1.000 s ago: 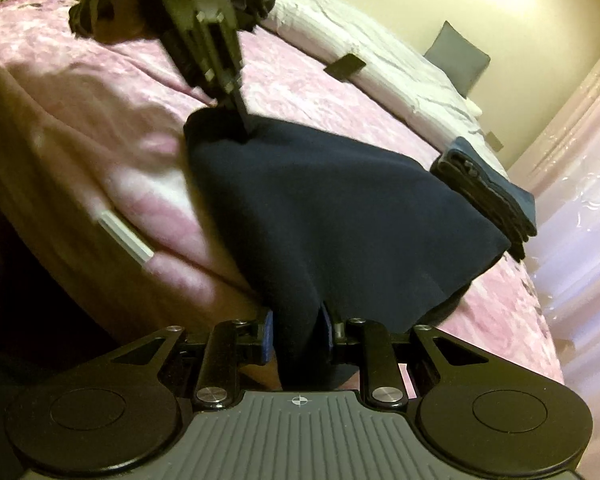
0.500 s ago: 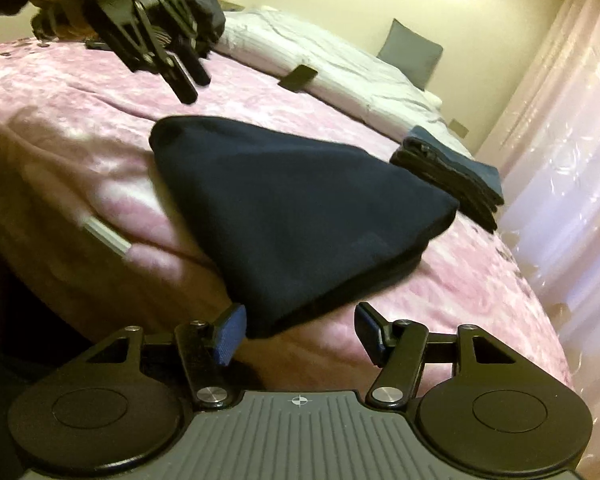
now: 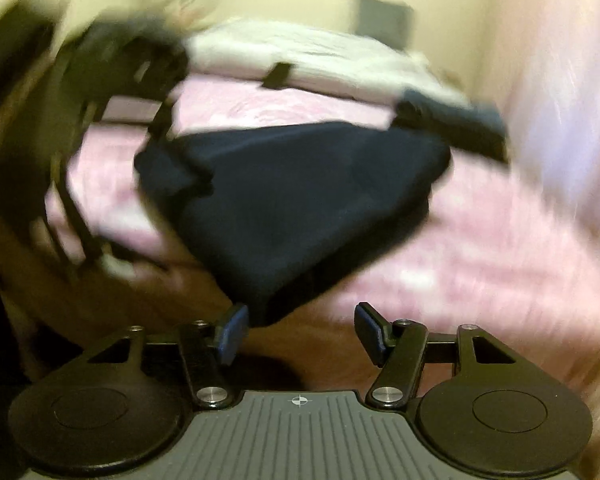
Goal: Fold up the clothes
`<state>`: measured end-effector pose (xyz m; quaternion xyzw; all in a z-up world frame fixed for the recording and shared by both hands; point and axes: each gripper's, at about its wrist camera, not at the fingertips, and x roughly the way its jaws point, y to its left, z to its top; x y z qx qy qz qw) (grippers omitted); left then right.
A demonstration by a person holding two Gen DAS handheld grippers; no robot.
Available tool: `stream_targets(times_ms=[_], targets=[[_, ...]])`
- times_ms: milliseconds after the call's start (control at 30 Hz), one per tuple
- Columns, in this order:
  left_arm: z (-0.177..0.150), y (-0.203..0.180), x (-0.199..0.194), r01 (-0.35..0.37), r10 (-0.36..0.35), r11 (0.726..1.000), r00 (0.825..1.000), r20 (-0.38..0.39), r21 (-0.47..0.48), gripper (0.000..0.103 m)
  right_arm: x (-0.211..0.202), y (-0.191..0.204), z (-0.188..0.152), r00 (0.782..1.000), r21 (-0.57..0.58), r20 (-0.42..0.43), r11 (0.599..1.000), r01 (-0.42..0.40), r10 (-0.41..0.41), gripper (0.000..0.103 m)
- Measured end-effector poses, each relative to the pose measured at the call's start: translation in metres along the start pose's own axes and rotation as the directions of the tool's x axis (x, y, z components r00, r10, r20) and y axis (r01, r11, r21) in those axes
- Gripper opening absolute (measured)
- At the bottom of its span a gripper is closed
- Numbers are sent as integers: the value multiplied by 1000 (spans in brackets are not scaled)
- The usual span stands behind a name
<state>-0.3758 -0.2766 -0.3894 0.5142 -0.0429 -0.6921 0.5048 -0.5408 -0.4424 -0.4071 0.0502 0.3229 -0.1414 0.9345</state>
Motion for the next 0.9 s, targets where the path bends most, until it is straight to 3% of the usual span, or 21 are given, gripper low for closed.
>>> stream_targets(times_ms=[67, 133, 167, 233, 300, 433, 533, 700, 767, 900], targets=[[-1, -1, 4, -3, 3, 1000, 1000, 0, 5, 66, -4, -20, -4, 997, 227, 19, 971, -72, 69, 61], [-2, 3, -1, 12, -11, 1000, 1000, 24, -23, 66, -7, -41, -9, 990, 445, 61, 884, -142, 128, 62], [-2, 7, -5, 14, -12, 999, 999, 37, -42, 66, -7, -49, -12, 986, 528, 87, 832, -168, 143, 69], [-4, 19, -13, 10, -4, 995, 998, 60, -94, 66, -5, -60, -13, 979, 631, 136, 749, -203, 151, 77], [-8, 37, -22, 7, 7, 986, 997, 79, -166, 66, -2, -69, -11, 972, 696, 182, 678, -236, 151, 77], [-18, 79, -30, 0, 25, 959, 996, 88, -282, 66, 15, -90, 17, 967, 718, 225, 651, -246, 117, 77], [-23, 105, -28, -10, 38, 948, 996, 80, -318, 66, 44, -117, 37, 973, 738, 210, 636, -225, 100, 77], [-27, 128, -19, -21, 44, 948, 997, 66, -316, 66, 91, -158, 54, 989, 772, 119, 617, -149, 90, 77], [-29, 137, -15, -25, 46, 949, 997, 61, -313, 66, 107, -169, 57, 988, 771, 105, 618, -152, 112, 77], [-32, 142, -8, -17, 36, 951, 998, 57, -309, 67, 123, -182, 58, 981, 791, 120, 583, -187, 152, 77]])
